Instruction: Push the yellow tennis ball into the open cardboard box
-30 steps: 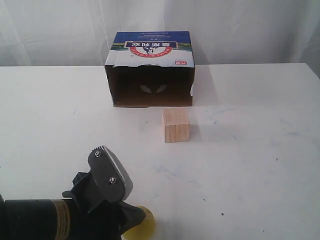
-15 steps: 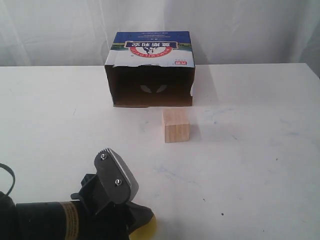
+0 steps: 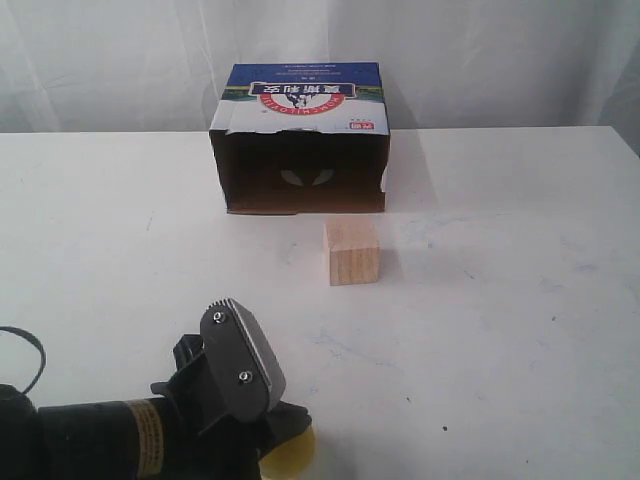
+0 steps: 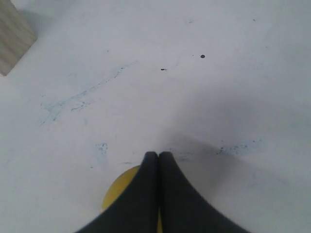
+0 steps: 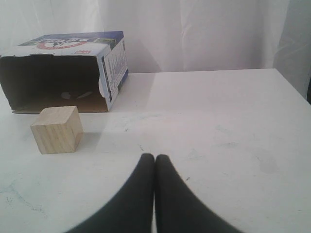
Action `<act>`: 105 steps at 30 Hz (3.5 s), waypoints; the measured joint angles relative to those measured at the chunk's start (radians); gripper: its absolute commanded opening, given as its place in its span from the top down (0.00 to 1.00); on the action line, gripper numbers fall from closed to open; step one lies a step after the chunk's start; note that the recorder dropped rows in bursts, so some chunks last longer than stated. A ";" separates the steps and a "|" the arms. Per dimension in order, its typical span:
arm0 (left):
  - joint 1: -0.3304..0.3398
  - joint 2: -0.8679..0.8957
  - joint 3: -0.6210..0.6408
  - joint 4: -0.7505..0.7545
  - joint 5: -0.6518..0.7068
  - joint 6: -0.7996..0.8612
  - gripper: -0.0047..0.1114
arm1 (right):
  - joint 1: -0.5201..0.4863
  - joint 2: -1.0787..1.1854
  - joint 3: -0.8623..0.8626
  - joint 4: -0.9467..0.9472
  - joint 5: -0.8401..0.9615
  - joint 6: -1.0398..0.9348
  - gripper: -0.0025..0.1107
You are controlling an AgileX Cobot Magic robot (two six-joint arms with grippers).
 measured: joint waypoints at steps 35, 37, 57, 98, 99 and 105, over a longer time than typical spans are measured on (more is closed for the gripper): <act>0.131 0.070 0.000 -0.208 -0.043 0.213 0.96 | 0.000 0.000 0.000 0.000 0.000 0.000 0.98; 0.142 0.072 0.000 -0.208 -0.057 0.221 0.96 | 0.000 0.000 0.000 0.000 0.000 0.000 0.98; 0.165 -0.072 0.036 -0.767 -0.153 0.470 0.96 | 0.000 0.000 0.000 0.000 0.000 0.000 0.98; 0.660 0.246 -0.138 0.052 -0.237 -0.070 0.96 | 0.000 0.000 0.000 0.000 0.000 0.000 0.98; 0.660 0.249 -0.139 0.052 -0.239 -0.070 0.96 | 0.000 0.000 0.000 0.000 0.000 0.000 0.98; 0.660 0.253 -0.140 0.052 -0.252 -0.071 0.96 | 0.000 0.000 0.000 0.000 0.000 0.000 0.98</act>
